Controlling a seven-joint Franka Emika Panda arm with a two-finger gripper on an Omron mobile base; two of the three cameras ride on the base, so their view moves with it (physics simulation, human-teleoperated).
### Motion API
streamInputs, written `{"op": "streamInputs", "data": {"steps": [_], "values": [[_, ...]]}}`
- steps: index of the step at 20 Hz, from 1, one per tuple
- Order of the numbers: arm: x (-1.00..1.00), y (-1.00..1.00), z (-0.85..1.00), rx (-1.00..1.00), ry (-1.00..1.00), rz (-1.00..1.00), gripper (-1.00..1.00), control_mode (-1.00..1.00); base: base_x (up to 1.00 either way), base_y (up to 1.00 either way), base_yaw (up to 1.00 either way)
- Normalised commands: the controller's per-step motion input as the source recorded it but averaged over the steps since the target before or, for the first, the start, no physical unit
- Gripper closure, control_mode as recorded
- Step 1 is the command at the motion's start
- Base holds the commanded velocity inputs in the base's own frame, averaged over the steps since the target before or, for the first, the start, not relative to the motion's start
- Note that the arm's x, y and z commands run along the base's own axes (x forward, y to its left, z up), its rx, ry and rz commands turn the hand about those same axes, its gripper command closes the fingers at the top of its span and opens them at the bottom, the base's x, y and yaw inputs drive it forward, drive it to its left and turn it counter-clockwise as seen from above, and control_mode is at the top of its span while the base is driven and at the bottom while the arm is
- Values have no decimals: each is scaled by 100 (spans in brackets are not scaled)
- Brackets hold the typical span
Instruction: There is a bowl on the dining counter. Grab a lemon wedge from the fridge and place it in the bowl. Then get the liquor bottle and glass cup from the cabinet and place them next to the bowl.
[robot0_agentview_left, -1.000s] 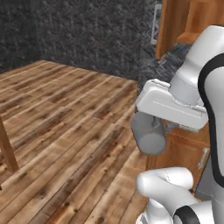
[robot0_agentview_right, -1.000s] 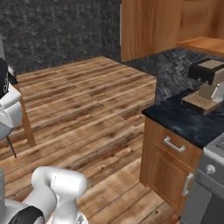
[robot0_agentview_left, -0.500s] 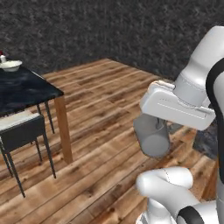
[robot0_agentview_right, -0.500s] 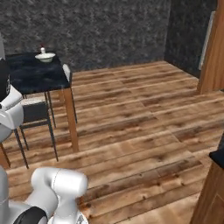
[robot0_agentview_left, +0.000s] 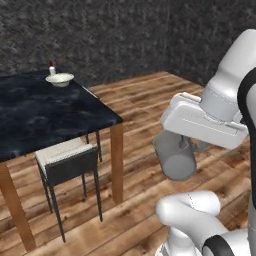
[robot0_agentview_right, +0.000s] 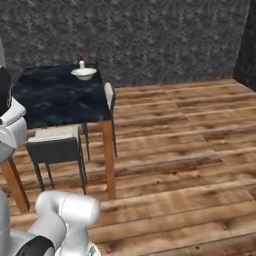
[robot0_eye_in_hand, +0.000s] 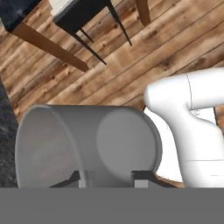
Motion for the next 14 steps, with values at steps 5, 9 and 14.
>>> {"op": "streamInputs", "data": {"steps": [5, 9, 14], "values": [[0, 0, 0, 0, 0, 0, 100, 100, 100, 55, 31], [0, 0, 0, 0, 0, 0, 100, 100, 100, 18, 34], [0, 0, 0, 0, 0, 0, 100, 100, 96, -9, 31]]}}
